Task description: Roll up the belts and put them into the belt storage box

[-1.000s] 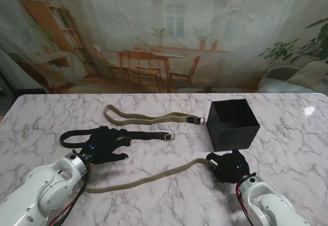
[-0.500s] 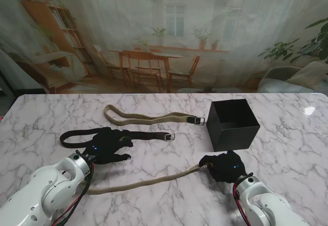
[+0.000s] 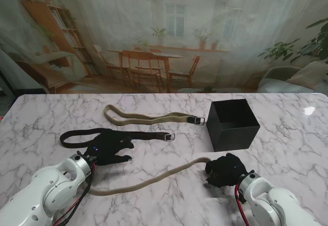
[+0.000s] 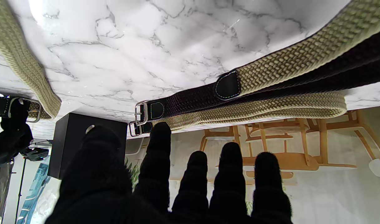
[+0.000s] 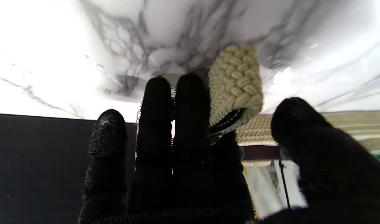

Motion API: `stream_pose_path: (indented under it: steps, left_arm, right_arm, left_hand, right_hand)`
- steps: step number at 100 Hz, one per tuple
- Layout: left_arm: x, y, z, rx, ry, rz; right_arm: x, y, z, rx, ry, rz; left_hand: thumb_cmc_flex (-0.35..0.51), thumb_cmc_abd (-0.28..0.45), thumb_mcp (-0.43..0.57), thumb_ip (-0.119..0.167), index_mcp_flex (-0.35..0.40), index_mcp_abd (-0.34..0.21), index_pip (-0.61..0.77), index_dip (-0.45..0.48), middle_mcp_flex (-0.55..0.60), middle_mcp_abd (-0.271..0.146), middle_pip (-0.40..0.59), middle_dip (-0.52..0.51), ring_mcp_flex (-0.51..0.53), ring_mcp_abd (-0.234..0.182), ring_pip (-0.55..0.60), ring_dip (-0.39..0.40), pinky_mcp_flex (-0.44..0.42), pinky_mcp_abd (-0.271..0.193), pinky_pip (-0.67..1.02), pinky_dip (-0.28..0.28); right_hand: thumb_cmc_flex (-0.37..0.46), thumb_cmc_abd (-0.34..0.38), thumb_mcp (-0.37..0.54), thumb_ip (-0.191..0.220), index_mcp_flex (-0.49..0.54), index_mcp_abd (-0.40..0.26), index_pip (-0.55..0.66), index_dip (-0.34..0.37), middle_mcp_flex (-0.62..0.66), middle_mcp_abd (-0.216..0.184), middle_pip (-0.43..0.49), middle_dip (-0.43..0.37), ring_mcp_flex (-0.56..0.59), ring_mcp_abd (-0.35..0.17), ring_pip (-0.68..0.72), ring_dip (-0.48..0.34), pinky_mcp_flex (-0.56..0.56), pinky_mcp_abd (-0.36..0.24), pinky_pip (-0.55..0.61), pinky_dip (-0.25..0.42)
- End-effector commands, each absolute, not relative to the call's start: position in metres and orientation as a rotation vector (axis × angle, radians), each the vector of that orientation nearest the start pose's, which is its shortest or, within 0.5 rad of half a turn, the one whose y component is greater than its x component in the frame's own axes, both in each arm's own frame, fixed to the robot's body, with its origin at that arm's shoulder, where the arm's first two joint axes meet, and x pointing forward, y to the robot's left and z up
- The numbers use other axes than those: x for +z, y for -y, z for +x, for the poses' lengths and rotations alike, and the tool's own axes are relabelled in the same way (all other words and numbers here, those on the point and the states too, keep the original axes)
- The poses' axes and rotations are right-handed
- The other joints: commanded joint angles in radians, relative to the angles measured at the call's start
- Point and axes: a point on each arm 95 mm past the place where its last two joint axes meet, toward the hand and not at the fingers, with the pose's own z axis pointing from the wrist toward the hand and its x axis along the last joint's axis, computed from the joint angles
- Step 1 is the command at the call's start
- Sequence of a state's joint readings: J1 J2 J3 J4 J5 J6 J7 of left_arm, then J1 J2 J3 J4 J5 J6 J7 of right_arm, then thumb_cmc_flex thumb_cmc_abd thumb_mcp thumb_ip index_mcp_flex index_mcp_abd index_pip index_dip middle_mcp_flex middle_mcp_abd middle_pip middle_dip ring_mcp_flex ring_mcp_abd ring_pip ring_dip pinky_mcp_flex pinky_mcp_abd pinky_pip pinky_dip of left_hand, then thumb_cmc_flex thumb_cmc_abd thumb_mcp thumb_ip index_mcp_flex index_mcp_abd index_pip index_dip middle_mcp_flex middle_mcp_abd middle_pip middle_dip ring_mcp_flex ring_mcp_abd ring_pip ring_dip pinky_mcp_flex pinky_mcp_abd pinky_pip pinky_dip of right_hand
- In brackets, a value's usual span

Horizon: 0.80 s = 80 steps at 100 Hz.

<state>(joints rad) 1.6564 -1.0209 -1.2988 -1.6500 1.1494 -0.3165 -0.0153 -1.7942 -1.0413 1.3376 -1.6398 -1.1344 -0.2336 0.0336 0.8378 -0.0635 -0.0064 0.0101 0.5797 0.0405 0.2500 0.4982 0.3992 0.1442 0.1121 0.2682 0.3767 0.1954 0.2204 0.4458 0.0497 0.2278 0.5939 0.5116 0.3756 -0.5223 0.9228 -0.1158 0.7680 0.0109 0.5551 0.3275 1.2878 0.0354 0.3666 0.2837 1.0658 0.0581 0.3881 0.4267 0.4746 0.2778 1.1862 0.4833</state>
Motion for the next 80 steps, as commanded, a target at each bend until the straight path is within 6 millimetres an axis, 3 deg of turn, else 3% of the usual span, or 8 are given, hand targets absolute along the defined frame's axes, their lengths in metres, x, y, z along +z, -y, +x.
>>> stream_pose_path:
  steps: [1, 19, 34, 45, 47, 55, 64, 80]
  left_arm:
    - [-0.333, -0.017, 0.372, -1.467, -1.831, -0.942]
    - [-0.334, -0.017, 0.371, -1.465, -1.832, -0.951]
    - [-0.335, -0.016, 0.371, -1.465, -1.834, -0.951]
    - [-0.335, -0.016, 0.371, -1.465, -1.835, -0.953]
    - [-0.335, -0.016, 0.371, -1.465, -1.835, -0.953]
    - [-0.336, -0.016, 0.371, -1.465, -1.837, -0.953]
    - [-0.336, -0.016, 0.372, -1.465, -1.838, -0.954]
    - [-0.337, -0.015, 0.372, -1.464, -1.842, -0.955]
  right_arm:
    - [-0.378, 0.037, 0.323, 1.325, -1.879, 1.151]
    - [-0.361, 0.040, 0.316, 1.173, -2.088, 1.209]
    - [-0.359, 0.037, 0.315, 1.134, -2.130, 1.149]
    - [-0.364, 0.035, 0.319, 1.141, -2.090, 1.055]
    - [-0.365, 0.034, 0.319, 1.150, -2.077, 1.043]
    - [-0.372, 0.030, 0.322, 1.207, -2.005, 1.013]
    - [-0.377, 0.027, 0.323, 1.258, -1.952, 0.996]
    - [-0.378, 0.024, 0.318, 1.263, -1.948, 0.990]
  left_hand:
    - [0.031, 0.039, -0.016, -0.020, 0.019, 0.019, 0.009, 0.003, -0.030, 0.019, -0.021, 0.010, 0.007, 0.012, -0.010, 0.015, -0.015, 0.028, -0.002, -0.008]
    - [0.033, 0.038, -0.016, -0.020, 0.021, 0.019, 0.010, 0.003, -0.030, 0.018, -0.020, 0.011, 0.007, 0.013, -0.009, 0.015, -0.015, 0.029, -0.003, -0.008]
    - [0.035, 0.038, -0.015, -0.020, 0.020, 0.018, 0.010, 0.003, -0.031, 0.018, -0.020, 0.010, 0.008, 0.012, -0.009, 0.015, -0.014, 0.027, -0.003, -0.008]
    - [0.035, 0.037, -0.016, -0.020, 0.021, 0.018, 0.010, 0.003, -0.030, 0.019, -0.020, 0.011, 0.007, 0.013, -0.008, 0.016, -0.015, 0.029, -0.004, -0.008]
    - [0.036, 0.038, -0.016, -0.020, 0.020, 0.018, 0.010, 0.002, -0.030, 0.020, -0.020, 0.011, 0.007, 0.013, -0.008, 0.016, -0.015, 0.029, -0.004, -0.008]
    - [0.036, 0.039, -0.016, -0.020, 0.020, 0.019, 0.010, 0.003, -0.031, 0.019, -0.020, 0.011, 0.006, 0.013, -0.009, 0.016, -0.015, 0.028, -0.004, -0.008]
    - [0.035, 0.039, -0.016, -0.020, 0.020, 0.018, 0.011, 0.002, -0.031, 0.018, -0.020, 0.011, 0.006, 0.012, -0.009, 0.015, -0.015, 0.027, -0.003, -0.008]
    - [0.036, 0.039, -0.016, -0.020, 0.019, 0.020, 0.011, 0.002, -0.035, 0.020, -0.021, 0.010, 0.005, 0.013, -0.009, 0.016, -0.016, 0.027, -0.004, -0.008]
  right_hand:
    - [-0.040, -0.033, 0.009, 0.031, -0.054, 0.126, -0.026, 0.034, -0.085, -0.048, -0.083, -0.043, -0.046, -0.058, -0.080, -0.054, -0.032, -0.018, -0.020, 0.004]
    - [0.038, -0.075, 0.117, 0.092, -0.316, 0.193, -0.169, 0.048, -0.318, -0.061, -0.170, -0.127, -0.215, -0.105, -0.176, -0.126, -0.119, -0.062, -0.106, -0.010]
    - [0.230, -0.107, 0.330, 0.167, -0.349, 0.145, -0.177, 0.103, -0.348, -0.123, -0.161, -0.125, -0.210, -0.132, -0.163, -0.132, -0.102, -0.098, -0.119, -0.005]
    - [0.340, -0.090, 0.284, 0.093, -0.257, 0.062, -0.111, 0.156, -0.248, -0.165, -0.081, -0.092, -0.113, -0.149, -0.105, -0.106, -0.028, -0.138, -0.077, 0.001]
    - [0.345, -0.114, 0.217, 0.013, -0.214, 0.041, -0.083, 0.163, -0.196, -0.158, -0.062, -0.070, -0.078, -0.141, -0.082, -0.077, -0.008, -0.138, -0.062, 0.001]
    - [0.316, -0.115, 0.097, -0.087, -0.106, -0.036, 0.025, 0.121, -0.077, -0.115, -0.037, 0.048, -0.008, -0.100, -0.023, -0.044, 0.024, -0.102, -0.032, -0.009]
    - [0.289, -0.093, 0.050, -0.121, -0.062, -0.185, 0.324, -0.045, -0.083, -0.057, 0.086, 0.187, 0.006, -0.018, 0.048, 0.048, -0.001, -0.012, -0.033, -0.008]
    - [0.213, -0.067, 0.000, -0.116, -0.006, -0.308, 0.370, -0.057, -0.402, 0.039, 0.111, 0.249, -0.166, 0.043, 0.024, 0.090, -0.088, 0.106, -0.059, 0.031]
